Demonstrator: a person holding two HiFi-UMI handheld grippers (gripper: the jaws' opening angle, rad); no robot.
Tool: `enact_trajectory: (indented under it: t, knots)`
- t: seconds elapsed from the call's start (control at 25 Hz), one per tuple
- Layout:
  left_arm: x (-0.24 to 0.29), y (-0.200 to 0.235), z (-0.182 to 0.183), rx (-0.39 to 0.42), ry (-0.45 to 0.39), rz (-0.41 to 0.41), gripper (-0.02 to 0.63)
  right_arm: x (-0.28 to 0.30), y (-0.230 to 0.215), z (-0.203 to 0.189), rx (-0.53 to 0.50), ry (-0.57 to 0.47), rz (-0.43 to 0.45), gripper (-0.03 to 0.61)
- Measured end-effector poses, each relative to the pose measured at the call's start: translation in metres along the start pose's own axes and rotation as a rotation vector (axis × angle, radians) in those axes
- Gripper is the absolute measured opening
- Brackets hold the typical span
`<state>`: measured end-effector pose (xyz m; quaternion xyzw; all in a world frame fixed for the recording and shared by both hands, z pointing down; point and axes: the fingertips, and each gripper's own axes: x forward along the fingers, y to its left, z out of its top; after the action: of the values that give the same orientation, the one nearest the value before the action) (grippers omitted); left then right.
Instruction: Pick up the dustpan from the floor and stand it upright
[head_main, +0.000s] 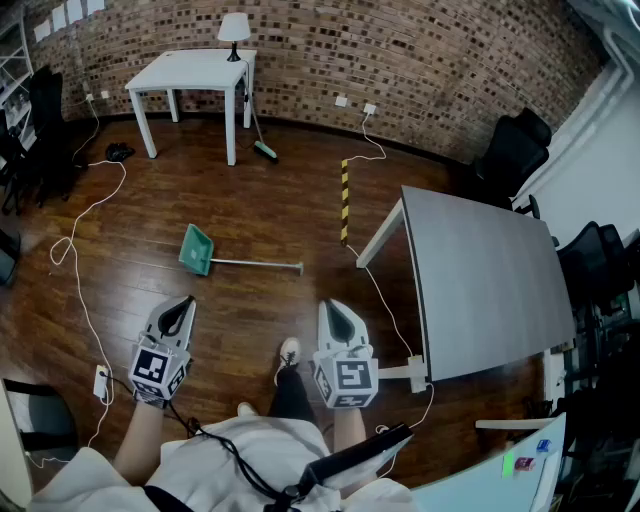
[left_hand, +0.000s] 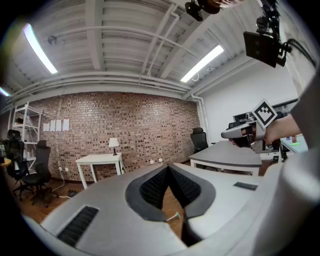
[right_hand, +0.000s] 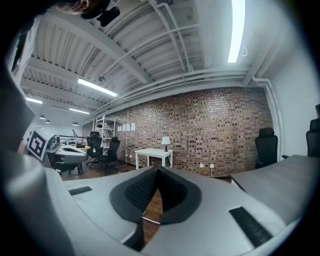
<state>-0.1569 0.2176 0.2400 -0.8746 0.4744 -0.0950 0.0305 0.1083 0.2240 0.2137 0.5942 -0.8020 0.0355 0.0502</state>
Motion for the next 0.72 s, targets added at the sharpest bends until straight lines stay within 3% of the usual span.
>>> enact_trajectory:
  t: [0.32,0.72]
  knots:
    - [0.104,0.029,-0.004,0.006,0.050,0.018,0.003,0.096,-0.068,-0.001,-0.005,-0.033,0.028,0.005]
    - [0.252,0.086,0.037,0.012,0.034,0.121,0.003,0.233,-0.175,0.043,-0.065,-0.050,0.105,0.005]
